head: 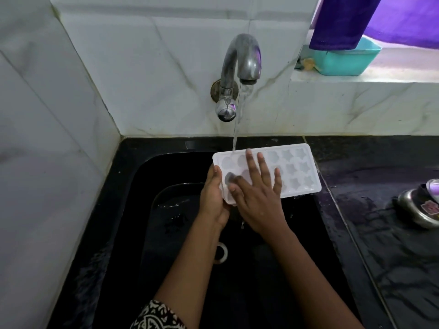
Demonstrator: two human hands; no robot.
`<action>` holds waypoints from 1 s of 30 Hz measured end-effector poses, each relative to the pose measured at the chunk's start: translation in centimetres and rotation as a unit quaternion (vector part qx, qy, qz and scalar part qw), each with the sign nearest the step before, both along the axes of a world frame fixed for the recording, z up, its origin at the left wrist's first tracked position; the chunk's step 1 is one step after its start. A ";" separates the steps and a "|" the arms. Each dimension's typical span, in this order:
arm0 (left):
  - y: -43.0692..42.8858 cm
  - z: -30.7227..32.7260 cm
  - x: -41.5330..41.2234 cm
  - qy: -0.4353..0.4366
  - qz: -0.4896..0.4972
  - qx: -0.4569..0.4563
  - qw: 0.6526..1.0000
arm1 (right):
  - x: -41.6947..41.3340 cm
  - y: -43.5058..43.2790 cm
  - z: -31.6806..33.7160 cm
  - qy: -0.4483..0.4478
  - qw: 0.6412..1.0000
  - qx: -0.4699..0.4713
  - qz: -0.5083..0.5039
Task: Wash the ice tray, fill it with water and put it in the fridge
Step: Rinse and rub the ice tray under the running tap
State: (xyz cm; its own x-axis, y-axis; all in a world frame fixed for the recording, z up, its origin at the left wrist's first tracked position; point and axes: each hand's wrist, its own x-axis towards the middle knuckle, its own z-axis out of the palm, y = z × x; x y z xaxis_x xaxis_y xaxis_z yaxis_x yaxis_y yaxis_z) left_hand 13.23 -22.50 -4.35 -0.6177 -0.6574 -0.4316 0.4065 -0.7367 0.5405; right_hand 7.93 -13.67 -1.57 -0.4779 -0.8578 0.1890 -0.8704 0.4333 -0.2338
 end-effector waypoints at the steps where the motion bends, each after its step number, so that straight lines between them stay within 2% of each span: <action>1: 0.1 0.2 -0.2 -0.005 -0.005 -0.004 1.000 | 0.1 -0.2 0.2 -0.005 1.000 -0.017 -0.016; 4: -0.2 0.6 -0.4 -0.005 0.011 -0.021 1.000 | 0.9 -0.9 0.2 -0.022 0.999 -0.042 -0.010; 6: -0.5 0.9 -0.4 0.000 0.020 -0.013 1.000 | 0.2 -0.7 0.1 -0.014 1.000 -0.026 0.009; 9: -0.1 1.0 -0.5 -0.006 0.013 0.004 1.000 | -0.3 -0.9 0.4 0.000 1.000 -0.029 -0.013; 14: -0.7 0.8 -0.1 -0.022 0.029 -0.026 0.999 | 0.2 -1.0 -0.1 -0.006 1.000 -0.019 0.023; 17: -0.8 0.7 -0.2 -0.030 0.006 -0.020 0.999 | -0.2 -1.3 0.4 -0.008 1.000 -0.024 -0.009; 21: -1.8 0.4 -0.4 -0.011 0.014 -0.014 1.000 | 0.7 -1.4 -0.1 -0.060 0.998 -0.006 0.017; 26: -0.9 0.3 -0.5 -0.011 -0.011 -0.008 1.000 | 0.1 -1.3 0.3 -0.046 0.998 -0.032 -0.017; 30: -1.4 0.2 -0.1 -0.004 0.006 -0.013 1.000 | 0.4 -1.1 0.1 -0.074 0.997 -0.014 0.015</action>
State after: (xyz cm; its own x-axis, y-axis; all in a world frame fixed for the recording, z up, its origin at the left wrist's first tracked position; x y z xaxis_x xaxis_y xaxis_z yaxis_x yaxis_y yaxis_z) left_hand 13.10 -23.94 -4.11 -0.6065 -0.6758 -0.4189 0.4100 -0.7172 0.5635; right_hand 8.33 -14.78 -1.51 -0.4770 -0.8673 0.1422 -0.8374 0.3994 -0.3732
